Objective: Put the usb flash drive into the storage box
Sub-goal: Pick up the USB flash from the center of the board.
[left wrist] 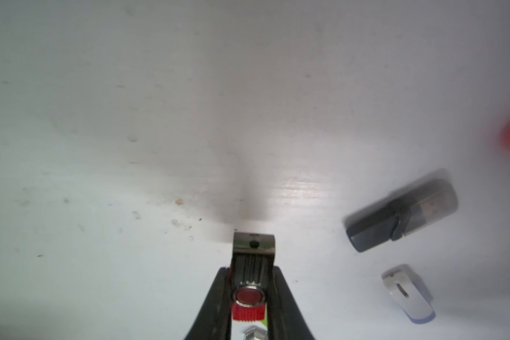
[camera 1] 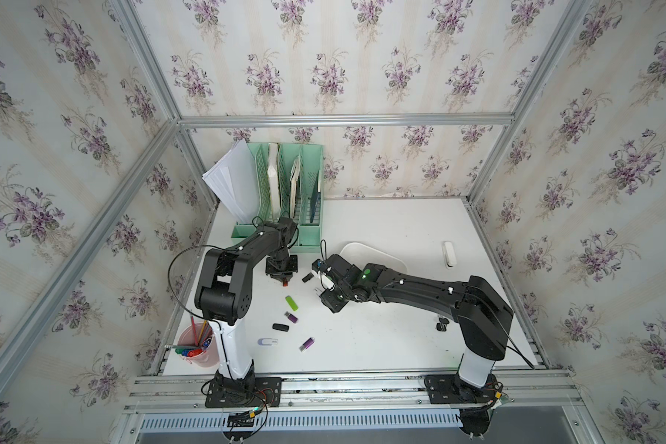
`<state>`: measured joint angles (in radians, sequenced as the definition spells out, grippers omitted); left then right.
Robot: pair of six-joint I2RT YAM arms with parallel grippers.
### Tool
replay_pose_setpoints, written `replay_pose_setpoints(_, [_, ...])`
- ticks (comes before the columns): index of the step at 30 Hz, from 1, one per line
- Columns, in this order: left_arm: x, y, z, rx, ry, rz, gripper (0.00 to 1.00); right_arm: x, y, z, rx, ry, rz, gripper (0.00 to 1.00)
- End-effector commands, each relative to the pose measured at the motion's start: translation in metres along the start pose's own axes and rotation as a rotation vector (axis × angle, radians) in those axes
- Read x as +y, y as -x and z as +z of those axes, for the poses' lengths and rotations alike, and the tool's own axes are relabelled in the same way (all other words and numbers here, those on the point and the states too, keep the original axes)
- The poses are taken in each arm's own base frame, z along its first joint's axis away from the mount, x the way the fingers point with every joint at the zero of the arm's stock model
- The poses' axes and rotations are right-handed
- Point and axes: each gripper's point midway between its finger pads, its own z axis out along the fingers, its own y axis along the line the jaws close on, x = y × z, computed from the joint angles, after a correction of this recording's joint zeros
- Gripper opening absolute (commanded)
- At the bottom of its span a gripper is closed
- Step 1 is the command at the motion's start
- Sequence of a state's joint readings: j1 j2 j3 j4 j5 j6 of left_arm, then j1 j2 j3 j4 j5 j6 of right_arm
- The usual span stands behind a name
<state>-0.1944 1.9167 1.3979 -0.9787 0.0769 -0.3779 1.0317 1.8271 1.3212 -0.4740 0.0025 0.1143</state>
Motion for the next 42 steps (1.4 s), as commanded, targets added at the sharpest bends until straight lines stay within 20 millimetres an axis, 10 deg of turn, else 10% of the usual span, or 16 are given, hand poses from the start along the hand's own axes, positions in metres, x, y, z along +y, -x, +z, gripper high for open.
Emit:
replay_pose_setpoints(1, [0.015,-0.004,-0.015,-0.003,0.011,-0.012,0.22,0.006,0.007,0.006,-0.008,0.020,-0.019,0.59])
replay_pose_setpoints(13, [0.034,-0.001,-0.052,-0.066,-0.035,-0.066,0.22,-0.003,0.013,0.048,0.102,-0.056,-0.029,0.58])
replay_pose_setpoints(42, [0.036,-0.001,-0.057,-0.075,-0.051,-0.069,0.23,-0.018,0.011,0.085,0.172,-0.102,-0.015,0.40])
